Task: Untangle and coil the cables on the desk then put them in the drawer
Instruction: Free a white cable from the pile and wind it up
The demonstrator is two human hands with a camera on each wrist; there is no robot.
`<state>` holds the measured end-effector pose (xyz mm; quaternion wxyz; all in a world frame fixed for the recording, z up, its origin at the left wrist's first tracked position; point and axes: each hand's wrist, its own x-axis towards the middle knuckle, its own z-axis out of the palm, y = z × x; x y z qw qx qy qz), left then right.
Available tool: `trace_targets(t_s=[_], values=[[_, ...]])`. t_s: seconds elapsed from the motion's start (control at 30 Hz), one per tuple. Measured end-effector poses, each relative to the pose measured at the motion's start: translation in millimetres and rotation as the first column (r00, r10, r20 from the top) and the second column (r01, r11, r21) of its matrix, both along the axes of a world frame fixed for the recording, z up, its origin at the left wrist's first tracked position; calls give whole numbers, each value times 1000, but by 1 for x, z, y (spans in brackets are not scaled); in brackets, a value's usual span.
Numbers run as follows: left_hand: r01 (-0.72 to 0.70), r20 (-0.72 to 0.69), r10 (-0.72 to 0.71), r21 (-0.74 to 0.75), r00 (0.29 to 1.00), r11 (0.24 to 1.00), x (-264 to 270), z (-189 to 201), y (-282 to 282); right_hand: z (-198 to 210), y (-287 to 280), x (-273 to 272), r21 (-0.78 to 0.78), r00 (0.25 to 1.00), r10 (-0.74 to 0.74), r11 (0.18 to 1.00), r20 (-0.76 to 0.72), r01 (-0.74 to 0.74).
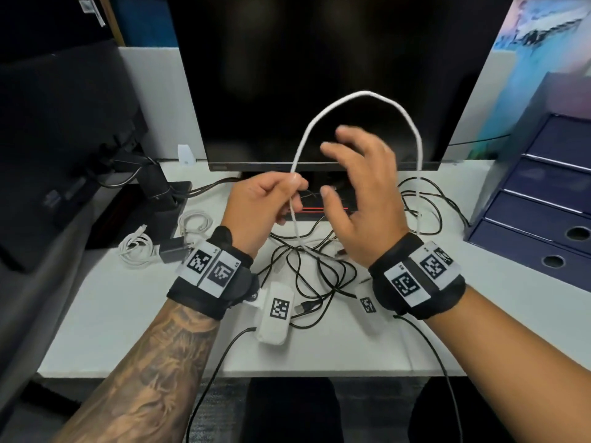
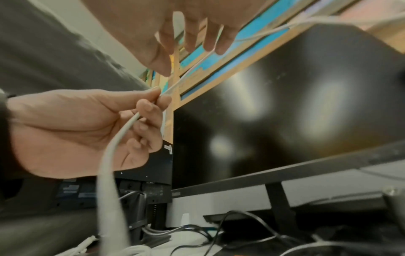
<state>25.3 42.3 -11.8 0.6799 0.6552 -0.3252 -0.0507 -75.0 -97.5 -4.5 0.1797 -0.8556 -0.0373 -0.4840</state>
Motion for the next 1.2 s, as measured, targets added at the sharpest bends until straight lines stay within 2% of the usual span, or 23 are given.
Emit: trace_targets(t_s=[0.1,0.2,0.43,0.5,0.6,0.7,0.8,0.9,1.0,1.07,1.2], values=[[73,36,-76,78,996,994,-9,-8,-9,5,-13,-7,-207,994,-98,973,40,104],[109,2,-110,67,994,992,-19,-13,-17,3,-27,-16,-378,986,-167,914,-18,148],[116,44,-125,164,991,980,-39,-24,-27,-15,-49,-44,-425,950,-272,886,-151,186],[139,58,-154,203,986,969,-45,-27,-27,-22,-53,-55,-352,943,-259,919,-208,175],[151,60,-173,263,983,953,-49,-32,-22,-30,-59,-72,17,935,-116,991,-336,129],[149,63,-175,296,982,943,-50,-37,-17,-38,-58,-85,408,931,74,909,-357,84],[179,31,-200,332,979,926,-48,-47,-15,-45,-55,-83,620,938,193,784,-287,29],[243,-71,-233,365,970,899,-42,-55,-14,-43,-60,-73,744,943,245,669,-223,2],[262,-113,-237,353,965,898,-35,-55,-19,-44,-67,-60,790,942,261,612,-210,7],[249,-117,-223,321,968,914,-29,-56,-25,-41,-73,-48,790,943,259,614,-208,5],[255,-167,-216,268,962,929,-12,-55,-39,-29,-91,-16,718,945,245,696,-215,-17]])
